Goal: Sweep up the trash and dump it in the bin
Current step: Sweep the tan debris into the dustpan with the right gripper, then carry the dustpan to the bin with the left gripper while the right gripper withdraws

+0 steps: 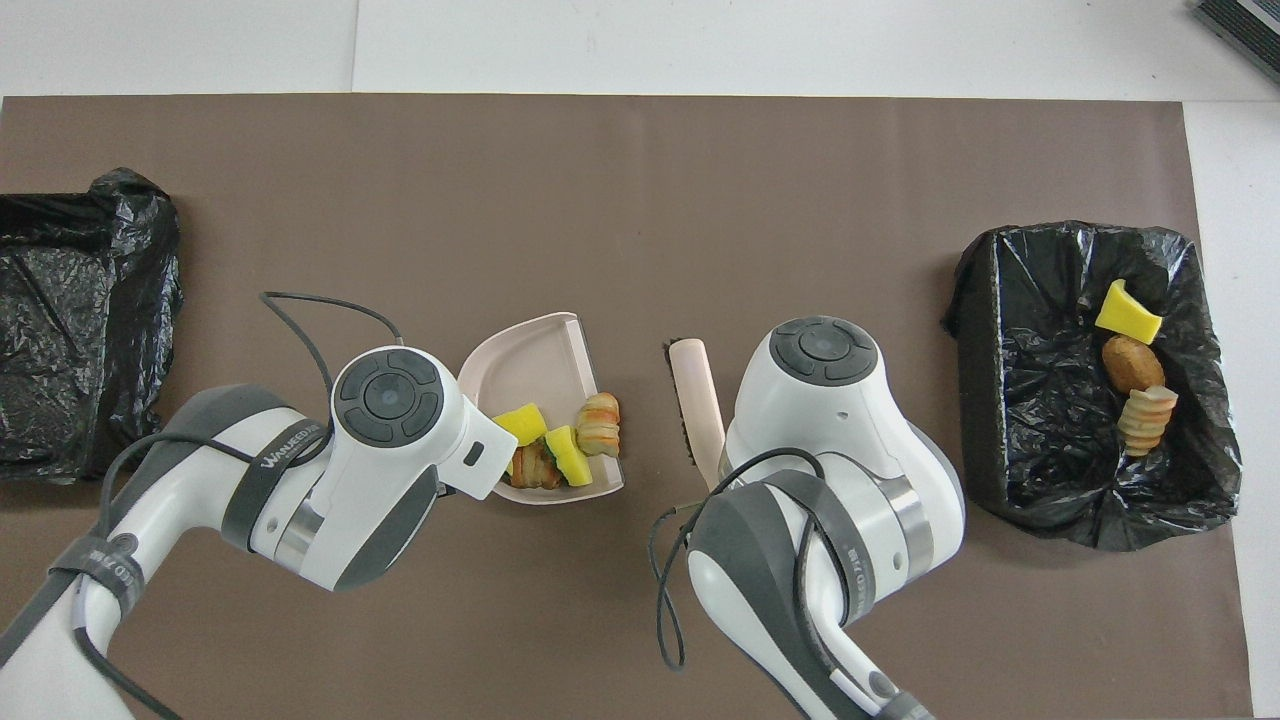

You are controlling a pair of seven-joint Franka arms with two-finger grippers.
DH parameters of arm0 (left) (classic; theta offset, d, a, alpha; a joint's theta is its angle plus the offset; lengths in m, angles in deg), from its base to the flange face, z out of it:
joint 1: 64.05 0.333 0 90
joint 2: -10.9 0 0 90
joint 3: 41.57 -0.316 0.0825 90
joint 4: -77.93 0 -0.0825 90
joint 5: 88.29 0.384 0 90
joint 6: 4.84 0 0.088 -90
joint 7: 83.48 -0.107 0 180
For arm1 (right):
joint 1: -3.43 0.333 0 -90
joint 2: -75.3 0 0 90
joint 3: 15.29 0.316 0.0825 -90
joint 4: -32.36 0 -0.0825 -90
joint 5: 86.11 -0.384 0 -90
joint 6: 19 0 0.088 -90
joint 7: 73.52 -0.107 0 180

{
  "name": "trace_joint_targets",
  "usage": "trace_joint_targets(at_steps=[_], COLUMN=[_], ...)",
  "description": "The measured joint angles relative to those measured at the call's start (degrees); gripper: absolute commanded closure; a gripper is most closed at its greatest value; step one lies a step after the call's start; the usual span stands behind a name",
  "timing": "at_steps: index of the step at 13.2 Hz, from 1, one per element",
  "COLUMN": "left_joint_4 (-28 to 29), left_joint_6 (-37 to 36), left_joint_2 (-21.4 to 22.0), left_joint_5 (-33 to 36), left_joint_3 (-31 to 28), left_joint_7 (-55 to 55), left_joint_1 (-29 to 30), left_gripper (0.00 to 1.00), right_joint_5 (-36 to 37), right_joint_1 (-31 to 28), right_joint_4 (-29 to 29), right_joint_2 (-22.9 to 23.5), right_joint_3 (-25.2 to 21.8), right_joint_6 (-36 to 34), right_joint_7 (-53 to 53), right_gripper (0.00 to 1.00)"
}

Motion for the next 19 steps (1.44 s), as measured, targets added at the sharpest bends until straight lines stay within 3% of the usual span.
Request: trace_joint_targets(at_steps=[3,6,10,14,19], left_joint_4=[-0.03,-0.13,-1.47,-2.79,-2.74], left_joint_6=[0.60,0.77,0.90,0.90,-1.18], left_joint_2=[-0.01,0.00,0.31,4.77,9.79], left_joint_5=[-0.85,-3.06,-8.47,-13.14,-17.39], left_joint_3=[-0.01,0.00,-0.04,-0.28,-0.89], left_joint_7=[-6.74,-10.56,-14.90,-20.56,-36.16], left_joint_1=[1.24,2.21,4.94,10.24,20.50], left_gripper=[1.00,1.00,1.00,1.00,1.00], right_joint_5=[3.44,3.12,-7.90,-11.46,-13.50], right_joint_1=[-0.42,1.20,4.34,5.60,8.38], right_joint_4=[3.06,4.07,3.70,2.68,2.52], right_joint_2=[0.59,4.07,4.78,4.66,3.23], right_joint_3=[0.00,0.36,0.84,0.89,1.51], right_joint_6=[0.34,4.20,8.06,8.24,6.77], right_joint_7=[0.00,-2.12,-5.34,-8.28,-21.66], right_gripper=[1.00,1.00,1.00,1.00,1.00])
